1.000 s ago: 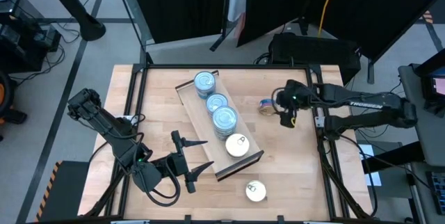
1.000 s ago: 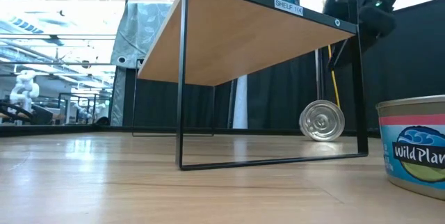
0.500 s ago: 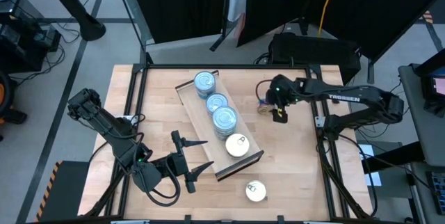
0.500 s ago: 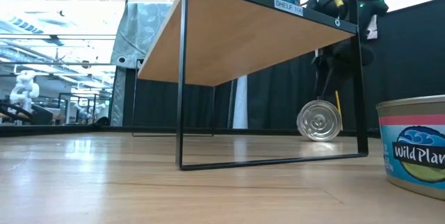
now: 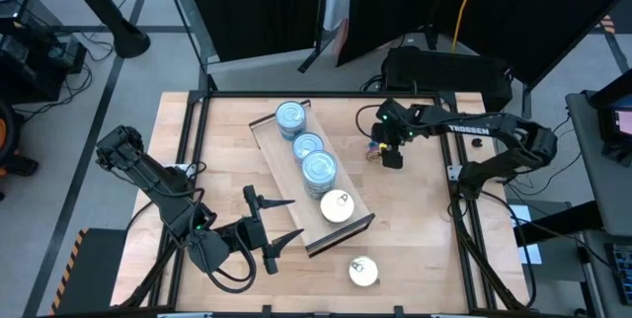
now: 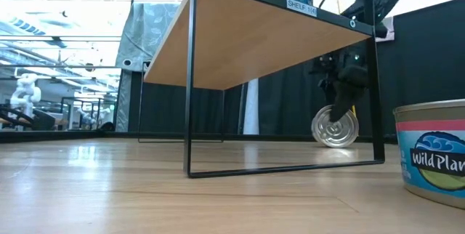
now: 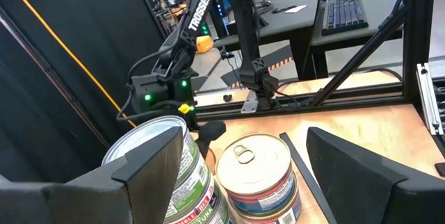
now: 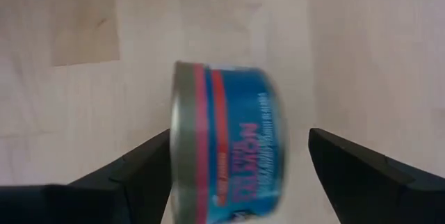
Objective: Stack canned seafood by type on shelf
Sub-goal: Stack the blue-pink tuna can on top of the blue-pink tuna cans on the shelf
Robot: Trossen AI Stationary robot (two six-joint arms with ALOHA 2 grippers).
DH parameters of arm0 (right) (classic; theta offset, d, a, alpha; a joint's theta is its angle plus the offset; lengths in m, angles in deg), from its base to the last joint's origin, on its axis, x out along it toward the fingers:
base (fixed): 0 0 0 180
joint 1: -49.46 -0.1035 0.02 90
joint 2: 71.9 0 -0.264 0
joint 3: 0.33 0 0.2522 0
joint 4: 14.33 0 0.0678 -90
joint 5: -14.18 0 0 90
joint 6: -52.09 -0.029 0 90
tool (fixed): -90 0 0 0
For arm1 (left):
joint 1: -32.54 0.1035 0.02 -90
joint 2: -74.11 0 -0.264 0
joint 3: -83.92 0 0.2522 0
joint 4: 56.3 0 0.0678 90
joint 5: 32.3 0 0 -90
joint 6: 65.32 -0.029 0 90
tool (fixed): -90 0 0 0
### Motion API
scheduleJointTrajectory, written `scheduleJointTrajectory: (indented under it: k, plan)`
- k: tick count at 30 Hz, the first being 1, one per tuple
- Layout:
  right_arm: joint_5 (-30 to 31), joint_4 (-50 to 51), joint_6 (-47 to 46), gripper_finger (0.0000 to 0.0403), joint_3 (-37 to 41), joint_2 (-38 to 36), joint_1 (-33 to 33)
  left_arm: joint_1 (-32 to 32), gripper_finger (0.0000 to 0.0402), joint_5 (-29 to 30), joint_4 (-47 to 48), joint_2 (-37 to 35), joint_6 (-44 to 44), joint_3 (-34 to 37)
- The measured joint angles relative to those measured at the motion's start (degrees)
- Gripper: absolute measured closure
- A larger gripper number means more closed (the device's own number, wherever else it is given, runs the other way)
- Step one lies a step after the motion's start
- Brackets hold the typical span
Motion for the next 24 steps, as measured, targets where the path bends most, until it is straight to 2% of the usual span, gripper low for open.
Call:
scheduleJointTrajectory:
  k: [3, 6, 13, 19, 24]
  plan:
    - [-3.1, 0.6, 0.8, 0.0099, 0.0, 1.6, 0.3, 0.0, 0.0096, 0.0, 0.0, 0.0, 0.0, 0.0]
    - [-4.0, 1.9, 0.9, 0.0123, 0.0, 2.8, 0.3, 0.0, 0.0096, 0.0, 0.2, 0.0, 0.0, 0.0]
    - [-4.1, 2.6, -2.4, 0.0234, 0.0, 3.3, 0.2, 0.0, 0.0096, 0.0, 1.3, 0.0, -0.2, 0.0]
    - [-4.8, 5.0, -5.6, 0.0234, 0.1, 1.1, 0.0, 0.0, 0.0096, 0.0, 1.6, 0.0, -0.4, 0.0]
    - [-5.5, 15.4, -10.7, 0.0234, -3.4, -4.9, -0.9, 0.0, 0.0096, 0.0, 1.5, 0.0, -0.4, 0.0]
